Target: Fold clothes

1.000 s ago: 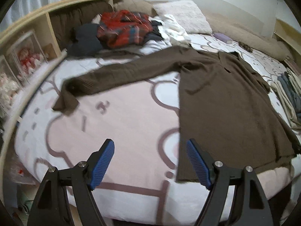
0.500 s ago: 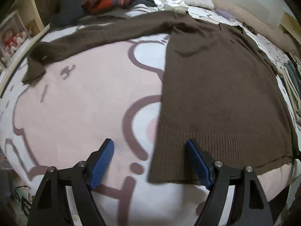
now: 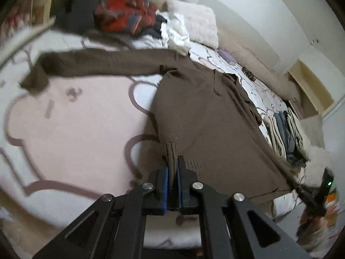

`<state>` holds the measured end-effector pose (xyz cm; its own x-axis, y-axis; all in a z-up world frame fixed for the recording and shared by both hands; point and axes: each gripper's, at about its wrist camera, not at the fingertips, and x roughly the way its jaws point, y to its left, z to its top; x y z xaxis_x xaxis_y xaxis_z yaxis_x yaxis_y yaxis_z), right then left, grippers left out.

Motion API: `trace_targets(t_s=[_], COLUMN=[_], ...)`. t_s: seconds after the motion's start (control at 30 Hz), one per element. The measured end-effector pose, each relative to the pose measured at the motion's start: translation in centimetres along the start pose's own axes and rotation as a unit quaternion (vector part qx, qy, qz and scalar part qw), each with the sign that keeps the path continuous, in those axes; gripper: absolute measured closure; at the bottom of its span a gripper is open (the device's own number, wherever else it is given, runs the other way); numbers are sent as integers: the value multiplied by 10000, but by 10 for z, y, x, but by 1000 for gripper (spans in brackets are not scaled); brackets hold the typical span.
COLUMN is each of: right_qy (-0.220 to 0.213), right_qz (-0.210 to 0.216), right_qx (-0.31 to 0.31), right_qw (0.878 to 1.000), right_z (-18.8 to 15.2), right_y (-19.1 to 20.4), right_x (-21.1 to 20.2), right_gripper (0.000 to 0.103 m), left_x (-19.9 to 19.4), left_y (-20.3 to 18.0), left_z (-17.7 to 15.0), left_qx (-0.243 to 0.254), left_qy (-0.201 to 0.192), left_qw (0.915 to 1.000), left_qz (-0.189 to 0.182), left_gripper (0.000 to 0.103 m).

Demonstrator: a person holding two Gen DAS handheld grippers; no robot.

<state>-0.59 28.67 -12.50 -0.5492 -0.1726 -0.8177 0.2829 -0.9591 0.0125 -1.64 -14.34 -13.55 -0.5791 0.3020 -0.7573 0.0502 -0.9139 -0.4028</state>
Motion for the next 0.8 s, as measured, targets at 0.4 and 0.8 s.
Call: trace_targets(t_s=[0.4, 0.8], right_qy=[944, 1286], right_qz=[9, -381], right_qx=[317, 272], right_qw=[9950, 9906], right_z=[-62, -79], right_y=[-6, -16], right_x=[29, 18], right_gripper=[97, 97], left_x=[48, 3], left_y=[27, -3], left_z=[-57, -31], left_qx=[733, 1664], left_qy=[815, 361], left_qw=[9846, 9707], left_qz=[1365, 1695], left_gripper=[93, 59])
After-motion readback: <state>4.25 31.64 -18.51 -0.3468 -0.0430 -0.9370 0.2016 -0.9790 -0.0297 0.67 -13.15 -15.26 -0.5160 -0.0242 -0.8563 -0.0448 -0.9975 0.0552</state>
